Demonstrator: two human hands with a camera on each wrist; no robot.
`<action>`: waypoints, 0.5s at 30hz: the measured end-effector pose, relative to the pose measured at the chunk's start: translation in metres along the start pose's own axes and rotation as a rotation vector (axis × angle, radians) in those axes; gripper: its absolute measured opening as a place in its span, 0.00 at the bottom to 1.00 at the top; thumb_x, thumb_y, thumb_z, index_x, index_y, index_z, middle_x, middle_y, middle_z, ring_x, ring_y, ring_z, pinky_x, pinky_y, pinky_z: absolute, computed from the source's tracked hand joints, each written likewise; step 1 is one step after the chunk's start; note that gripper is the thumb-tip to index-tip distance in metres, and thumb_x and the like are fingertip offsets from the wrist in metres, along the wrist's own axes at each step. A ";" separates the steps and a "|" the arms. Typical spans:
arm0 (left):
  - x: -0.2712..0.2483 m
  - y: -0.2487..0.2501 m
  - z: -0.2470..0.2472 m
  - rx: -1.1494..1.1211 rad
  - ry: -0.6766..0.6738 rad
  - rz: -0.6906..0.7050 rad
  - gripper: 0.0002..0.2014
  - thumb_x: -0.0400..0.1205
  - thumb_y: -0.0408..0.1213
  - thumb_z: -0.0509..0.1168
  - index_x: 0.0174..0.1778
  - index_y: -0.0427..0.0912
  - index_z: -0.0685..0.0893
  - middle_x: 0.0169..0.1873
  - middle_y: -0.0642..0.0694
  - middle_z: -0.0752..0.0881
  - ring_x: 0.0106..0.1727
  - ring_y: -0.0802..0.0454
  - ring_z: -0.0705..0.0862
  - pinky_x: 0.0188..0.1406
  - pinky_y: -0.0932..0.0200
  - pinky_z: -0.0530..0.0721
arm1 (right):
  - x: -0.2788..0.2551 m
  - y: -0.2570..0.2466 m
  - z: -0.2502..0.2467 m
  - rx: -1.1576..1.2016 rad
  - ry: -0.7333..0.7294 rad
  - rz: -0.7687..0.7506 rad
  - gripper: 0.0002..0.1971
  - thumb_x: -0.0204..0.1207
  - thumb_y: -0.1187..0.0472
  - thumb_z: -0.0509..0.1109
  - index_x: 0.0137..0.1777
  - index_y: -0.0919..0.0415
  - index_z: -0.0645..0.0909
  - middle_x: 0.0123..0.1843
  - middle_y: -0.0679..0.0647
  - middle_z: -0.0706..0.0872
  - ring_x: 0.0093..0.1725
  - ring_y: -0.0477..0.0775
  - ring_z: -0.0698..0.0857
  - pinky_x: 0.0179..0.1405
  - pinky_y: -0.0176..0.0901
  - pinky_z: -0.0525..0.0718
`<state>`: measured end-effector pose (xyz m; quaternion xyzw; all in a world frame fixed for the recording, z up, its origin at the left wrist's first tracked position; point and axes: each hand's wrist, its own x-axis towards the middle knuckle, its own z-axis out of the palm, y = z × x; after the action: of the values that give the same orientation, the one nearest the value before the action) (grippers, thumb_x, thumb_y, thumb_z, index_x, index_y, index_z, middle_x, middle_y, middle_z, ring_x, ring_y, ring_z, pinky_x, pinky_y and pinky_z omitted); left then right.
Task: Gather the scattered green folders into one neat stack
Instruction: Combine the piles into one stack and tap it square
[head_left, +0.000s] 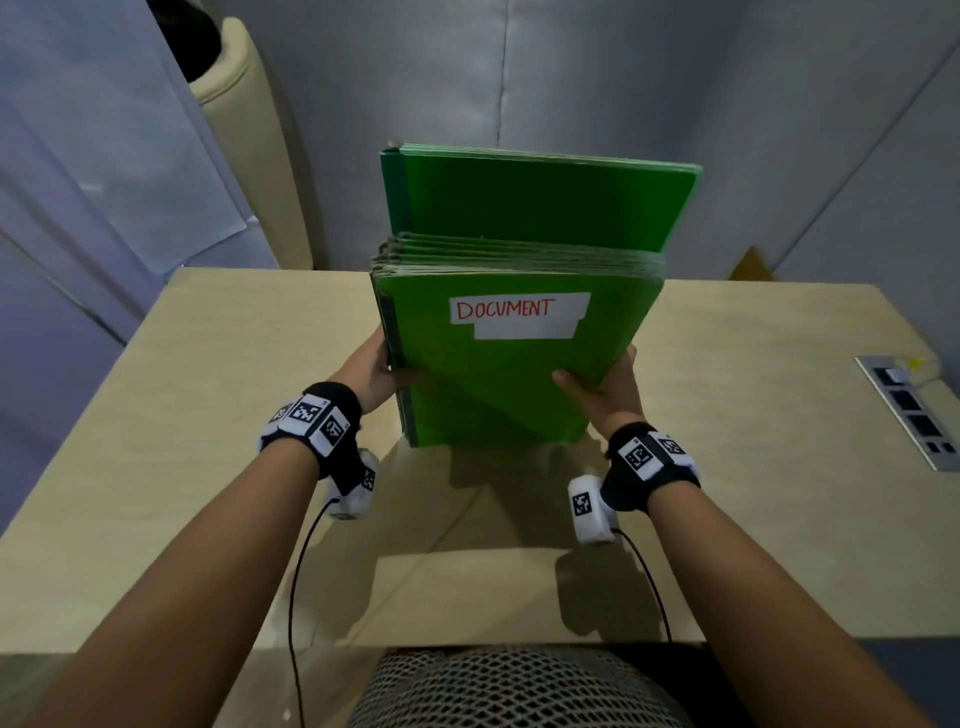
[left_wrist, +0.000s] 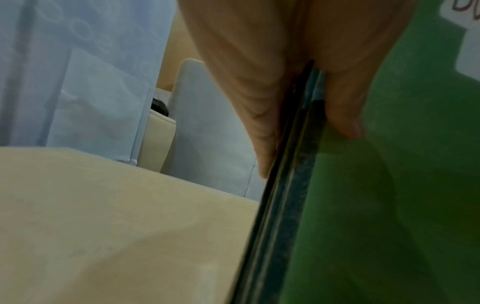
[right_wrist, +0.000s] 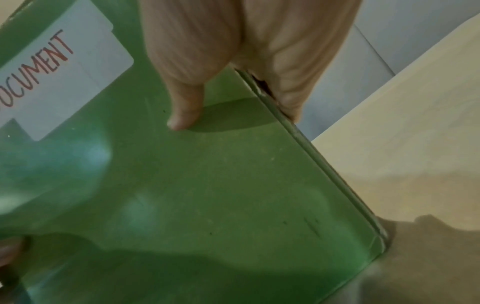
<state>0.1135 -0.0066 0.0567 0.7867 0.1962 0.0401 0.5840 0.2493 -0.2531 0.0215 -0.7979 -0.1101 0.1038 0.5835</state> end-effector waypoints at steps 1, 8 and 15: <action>-0.002 0.003 0.003 -0.073 0.000 -0.009 0.36 0.78 0.21 0.66 0.81 0.44 0.62 0.70 0.48 0.77 0.70 0.49 0.74 0.69 0.47 0.76 | -0.001 -0.001 0.001 0.044 0.011 0.021 0.41 0.68 0.70 0.80 0.75 0.70 0.58 0.68 0.60 0.75 0.66 0.52 0.73 0.68 0.48 0.74; -0.004 0.007 0.018 -0.524 0.044 -0.035 0.47 0.60 0.23 0.73 0.78 0.37 0.66 0.66 0.34 0.80 0.62 0.37 0.83 0.55 0.35 0.85 | -0.007 -0.005 0.004 0.170 0.023 0.168 0.39 0.69 0.73 0.78 0.75 0.61 0.61 0.70 0.59 0.78 0.68 0.58 0.78 0.71 0.56 0.77; 0.002 0.002 0.015 -0.528 -0.014 -0.048 0.53 0.53 0.28 0.76 0.78 0.36 0.65 0.65 0.35 0.81 0.62 0.37 0.83 0.51 0.37 0.87 | -0.011 -0.004 0.016 0.233 0.117 0.180 0.42 0.67 0.77 0.77 0.77 0.60 0.59 0.72 0.60 0.78 0.69 0.60 0.79 0.71 0.59 0.77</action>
<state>0.1206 -0.0197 0.0537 0.6024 0.1934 0.0705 0.7712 0.2338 -0.2405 0.0212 -0.7361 0.0088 0.1212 0.6659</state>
